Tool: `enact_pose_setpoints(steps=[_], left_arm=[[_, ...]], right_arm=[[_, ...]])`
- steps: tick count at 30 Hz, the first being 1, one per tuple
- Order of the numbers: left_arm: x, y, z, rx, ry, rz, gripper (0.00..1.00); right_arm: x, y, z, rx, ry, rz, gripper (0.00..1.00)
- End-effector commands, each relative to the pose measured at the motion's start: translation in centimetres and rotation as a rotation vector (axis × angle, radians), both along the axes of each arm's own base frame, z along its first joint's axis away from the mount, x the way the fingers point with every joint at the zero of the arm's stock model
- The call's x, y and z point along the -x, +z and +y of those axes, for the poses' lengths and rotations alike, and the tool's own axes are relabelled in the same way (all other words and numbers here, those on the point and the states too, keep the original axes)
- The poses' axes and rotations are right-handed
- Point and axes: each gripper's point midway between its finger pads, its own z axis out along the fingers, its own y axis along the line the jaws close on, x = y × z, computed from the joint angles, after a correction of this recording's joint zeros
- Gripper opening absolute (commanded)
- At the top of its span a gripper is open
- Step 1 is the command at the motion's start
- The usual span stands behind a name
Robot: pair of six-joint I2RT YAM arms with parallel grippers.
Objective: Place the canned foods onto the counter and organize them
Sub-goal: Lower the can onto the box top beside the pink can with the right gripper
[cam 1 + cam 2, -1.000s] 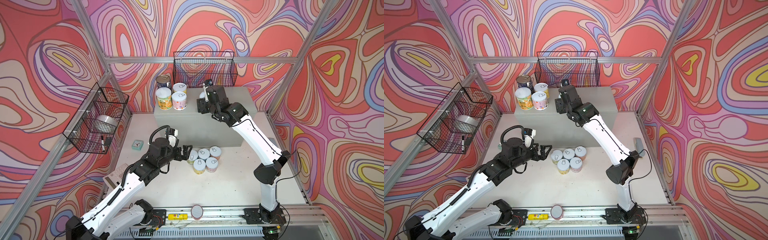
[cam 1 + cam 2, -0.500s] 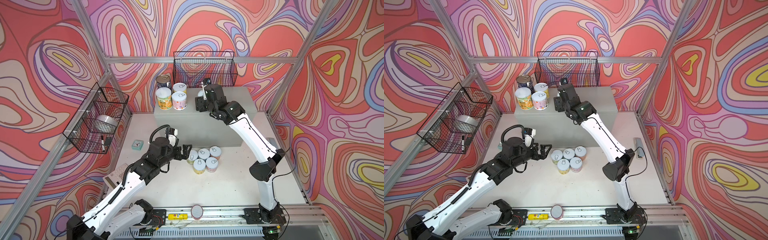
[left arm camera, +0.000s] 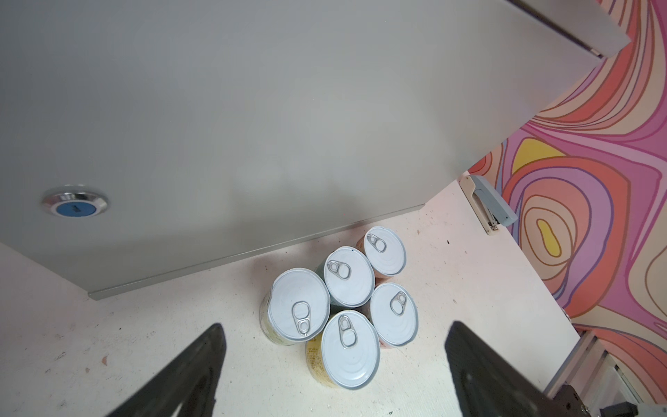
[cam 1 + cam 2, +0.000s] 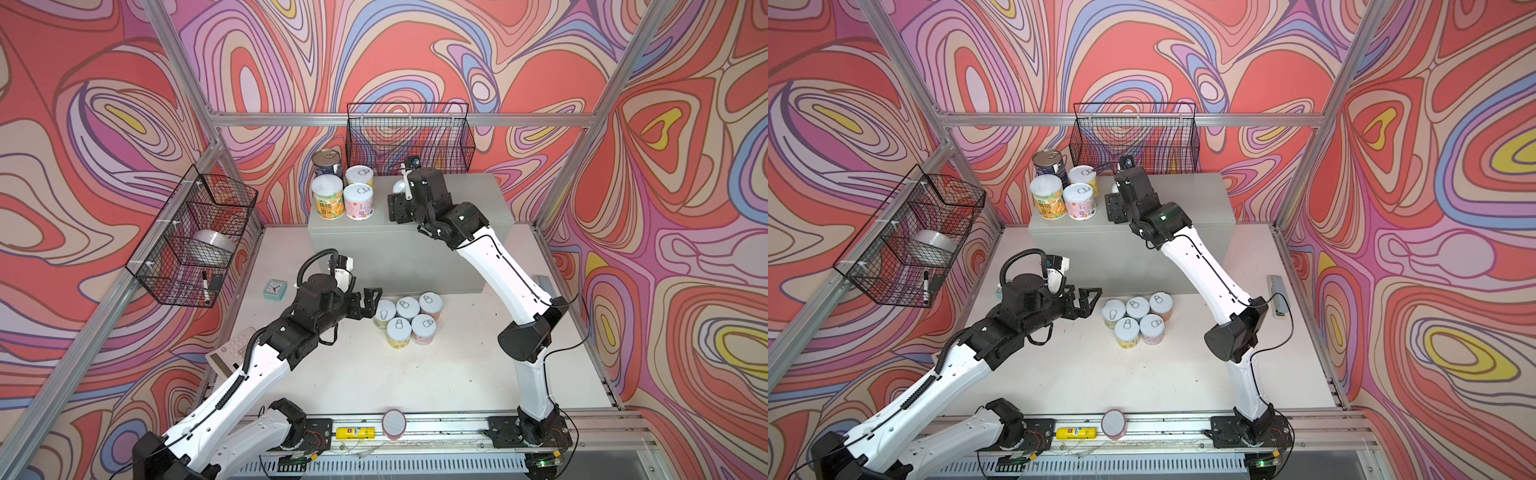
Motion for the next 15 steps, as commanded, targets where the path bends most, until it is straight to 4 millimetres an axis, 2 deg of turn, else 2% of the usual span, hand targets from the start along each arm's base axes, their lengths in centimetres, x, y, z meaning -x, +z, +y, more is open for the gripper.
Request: enact_pose_setpoints(steps=[1,7,15], left_arm=[[0.1,-0.1,0.6,-0.019,0.009,-0.008,0.97],[0.1,0.3,0.7,-0.015,0.01,-0.019,0.96],[-0.1,0.4,0.0,-0.011,-0.017,-0.009,0.96]], right_arm=[[-0.7,0.5,0.4,-0.033,0.003,-0.026,0.88],[-0.7,1.0,0.7,-0.054,0.011,-0.033,0.95],[0.1,5.0,0.5,-0.062,0.056,-0.13,0.95]])
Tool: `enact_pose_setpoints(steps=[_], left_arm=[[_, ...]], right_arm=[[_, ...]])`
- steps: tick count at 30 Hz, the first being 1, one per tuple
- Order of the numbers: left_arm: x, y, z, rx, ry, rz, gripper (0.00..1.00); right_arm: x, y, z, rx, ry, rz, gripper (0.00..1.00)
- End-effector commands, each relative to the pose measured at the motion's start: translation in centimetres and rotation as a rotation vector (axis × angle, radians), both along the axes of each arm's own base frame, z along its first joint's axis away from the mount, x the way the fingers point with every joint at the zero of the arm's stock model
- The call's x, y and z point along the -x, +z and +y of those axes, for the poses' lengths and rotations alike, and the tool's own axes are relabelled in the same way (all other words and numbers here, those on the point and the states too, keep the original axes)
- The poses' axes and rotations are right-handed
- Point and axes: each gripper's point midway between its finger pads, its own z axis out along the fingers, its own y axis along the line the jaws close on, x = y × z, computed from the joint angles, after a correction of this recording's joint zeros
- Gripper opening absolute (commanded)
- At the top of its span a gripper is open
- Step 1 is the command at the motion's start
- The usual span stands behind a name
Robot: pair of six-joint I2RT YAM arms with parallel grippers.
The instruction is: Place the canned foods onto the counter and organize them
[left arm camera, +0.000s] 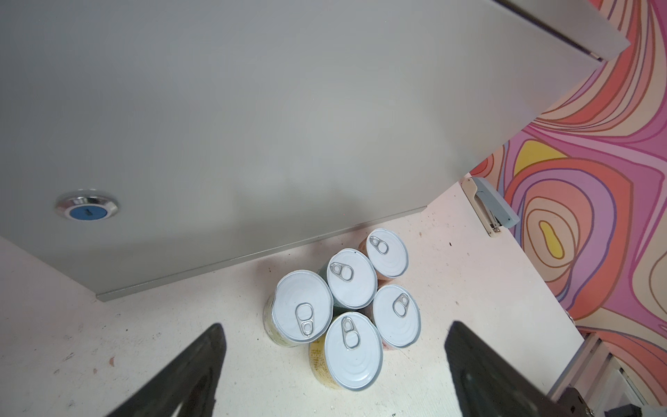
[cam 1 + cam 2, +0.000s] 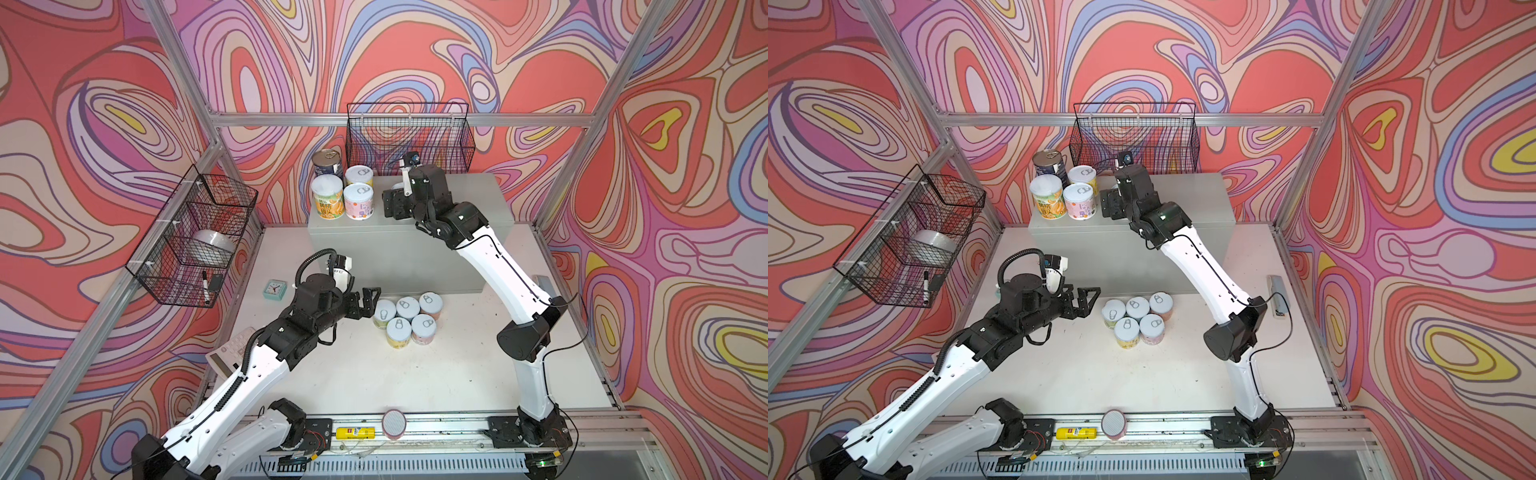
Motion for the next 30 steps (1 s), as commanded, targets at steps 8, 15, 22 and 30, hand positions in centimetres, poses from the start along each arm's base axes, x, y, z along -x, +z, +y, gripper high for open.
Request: enact_pose_setpoints(steps=[8,15,22,30], left_arm=[[-0.6,0.3,-0.9,-0.01,-0.038,0.009,0.96],[-0.9,0.9,-1.3,-0.012,-0.057,-0.014,0.95],[-0.5,1.3,-1.3,-0.016,-0.07,-0.022,0.95],[0.2,0.3,-0.4,-0.014,-0.035,0.01,0.95]], right_arm=[[2.9,7.3,-2.0,-0.037,0.049,-0.192,0.95],[5.7,9.7,-4.0,-0.045,0.056,-0.242,0.93],[10.2,8.6,-6.3,-0.014,0.116,-0.206,0.92],[11.3,3.4,-5.8,-0.001,0.181,-0.103,0.69]])
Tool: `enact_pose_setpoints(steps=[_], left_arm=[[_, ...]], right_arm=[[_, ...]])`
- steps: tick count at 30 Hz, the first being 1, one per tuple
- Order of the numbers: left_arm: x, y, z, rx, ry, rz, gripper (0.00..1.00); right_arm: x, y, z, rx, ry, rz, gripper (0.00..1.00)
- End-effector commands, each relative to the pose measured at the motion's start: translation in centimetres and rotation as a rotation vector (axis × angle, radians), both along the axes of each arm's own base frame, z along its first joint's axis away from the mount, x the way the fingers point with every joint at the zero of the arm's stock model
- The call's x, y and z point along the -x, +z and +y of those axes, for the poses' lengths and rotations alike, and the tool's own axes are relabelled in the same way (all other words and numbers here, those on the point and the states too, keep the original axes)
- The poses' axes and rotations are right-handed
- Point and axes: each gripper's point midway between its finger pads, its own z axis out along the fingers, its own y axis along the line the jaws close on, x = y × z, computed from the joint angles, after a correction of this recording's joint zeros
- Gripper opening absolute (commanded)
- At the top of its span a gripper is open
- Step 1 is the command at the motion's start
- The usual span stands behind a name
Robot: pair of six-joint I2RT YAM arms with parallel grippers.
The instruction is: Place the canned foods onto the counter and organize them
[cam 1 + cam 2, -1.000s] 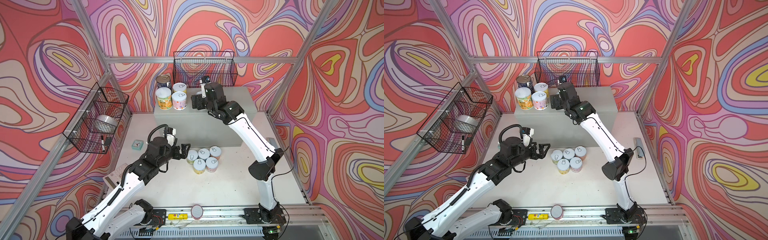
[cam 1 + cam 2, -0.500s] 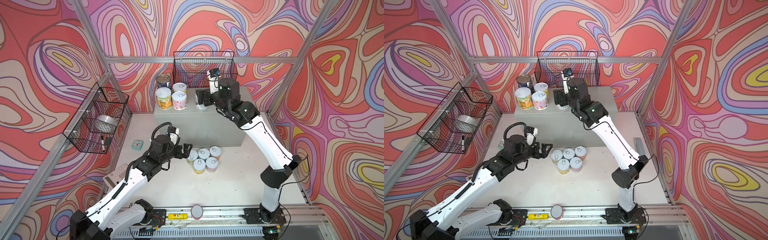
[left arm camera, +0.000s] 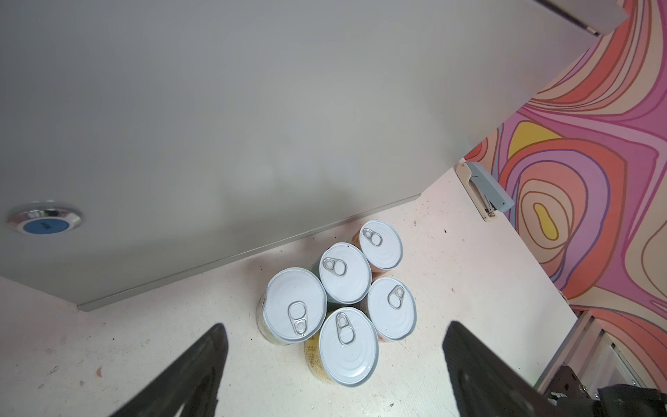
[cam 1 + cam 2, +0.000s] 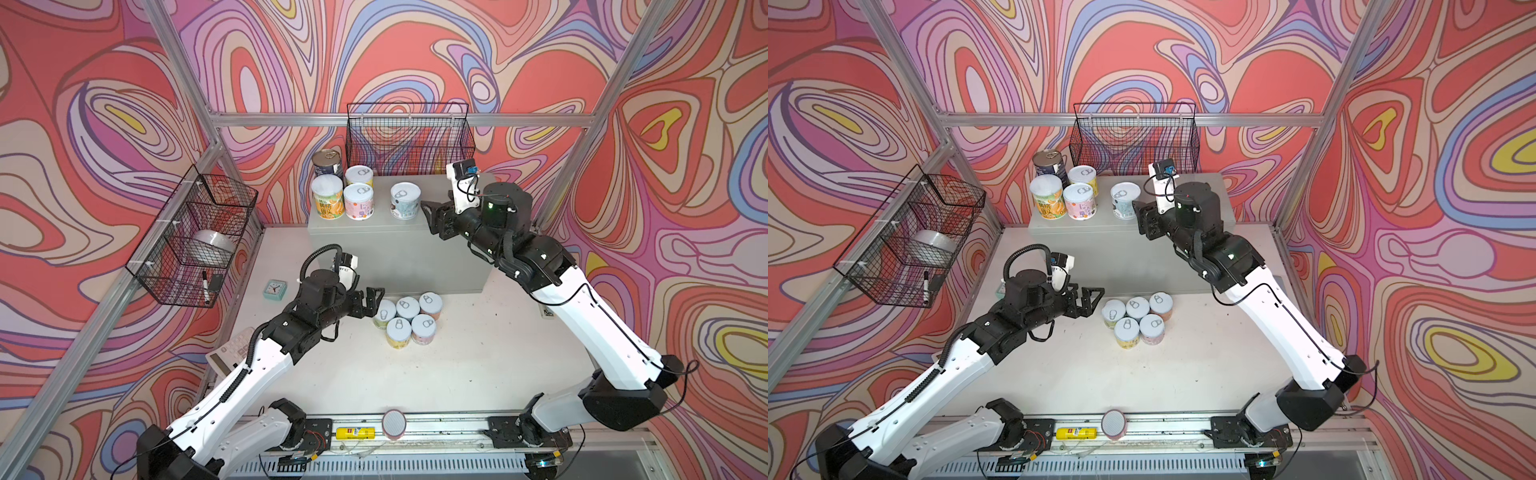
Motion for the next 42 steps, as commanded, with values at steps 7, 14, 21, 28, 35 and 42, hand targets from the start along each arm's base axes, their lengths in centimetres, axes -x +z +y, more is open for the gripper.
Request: enact_pose_setpoints(steps=[7,14,21,28,35,42], left_arm=[[0.3,-0.3,0.8,-0.006,0.026,0.004,0.94],[0.3,-0.9,1.0,-0.019,0.037,0.004,0.94],[-0.2,-1.9,0.6,-0.011,0.038,0.021,0.93],[-0.3,-2.1,0.7,-0.013,0.042,0.015,0.93],[-0.4,-2.5,0.7,-0.025,0.043,0.019,0.94],[-0.5,-2.7,0.7,-0.032,0.037,0.014,0.94]], right_arm=[[-1.7,-4.5,1.8,0.01,0.077,0.101,0.61],[-4.3,-6.3,2.0,-0.028,0.115,0.107,0.63],[-6.6,-6.6,2.4,-0.066,0.143,0.102,0.62],[-8.1,-6.3,3.6,-0.087,0.172,0.085,0.61],[-10.1,-6.4,4.9,-0.116,0.177,0.075,0.6],[-11.7,-6.0,5.9,-0.156,0.176,0.066,0.6]])
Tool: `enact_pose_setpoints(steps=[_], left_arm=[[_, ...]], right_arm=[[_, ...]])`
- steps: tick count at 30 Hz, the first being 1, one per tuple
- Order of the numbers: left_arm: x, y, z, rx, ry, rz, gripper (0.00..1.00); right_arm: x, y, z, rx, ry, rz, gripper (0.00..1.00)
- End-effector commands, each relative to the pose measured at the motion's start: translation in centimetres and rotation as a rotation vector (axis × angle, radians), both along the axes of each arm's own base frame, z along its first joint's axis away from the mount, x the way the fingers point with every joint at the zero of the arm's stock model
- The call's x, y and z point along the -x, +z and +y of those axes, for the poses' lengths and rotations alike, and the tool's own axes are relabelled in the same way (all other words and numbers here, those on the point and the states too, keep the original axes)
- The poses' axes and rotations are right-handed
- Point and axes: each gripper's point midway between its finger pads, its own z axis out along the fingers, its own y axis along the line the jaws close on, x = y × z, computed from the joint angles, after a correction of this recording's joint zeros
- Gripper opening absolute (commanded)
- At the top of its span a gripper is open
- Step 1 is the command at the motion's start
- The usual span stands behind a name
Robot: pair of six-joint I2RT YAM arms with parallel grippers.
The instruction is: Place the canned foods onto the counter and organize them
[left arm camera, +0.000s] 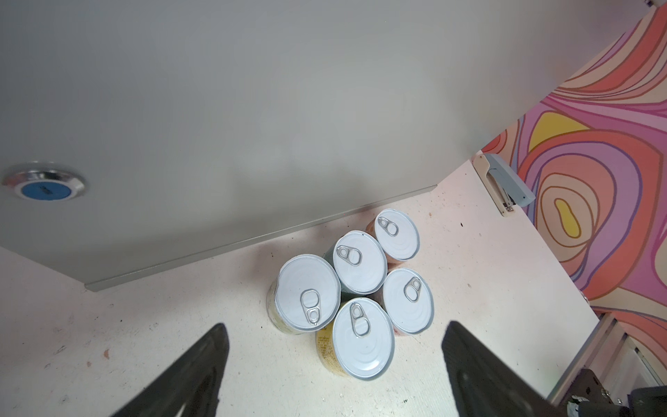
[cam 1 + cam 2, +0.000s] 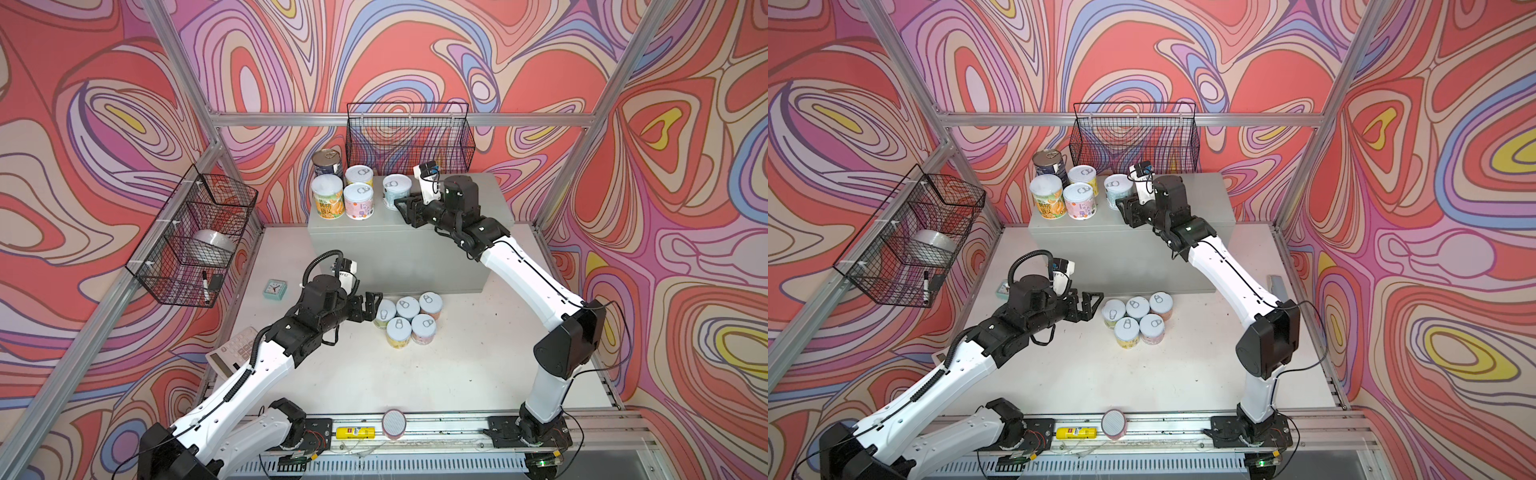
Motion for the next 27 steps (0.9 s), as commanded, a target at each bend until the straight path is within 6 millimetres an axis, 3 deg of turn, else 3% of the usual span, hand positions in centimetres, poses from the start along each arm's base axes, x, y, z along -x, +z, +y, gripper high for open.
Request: enact_pose_setpoints(steps=[1,6,27], left_arm=[[-0.4,-0.1,0.2,-0.005,0.01,-0.017,0.94],[-0.6,-0.3,0.0,-0.005,0.006,-0.01,0.94],[-0.5,-0.4,0.4,-0.021,0.02,-0.014,0.94]], right_arm=[[-0.9,1.4,0.3,-0.047,-0.006,-0.027,0.6],[-2.2,1.3,0.1,-0.055,-0.059,-0.023,0.6],[-3.7,0.5,1.6,-0.087,-0.036,0.007,0.6]])
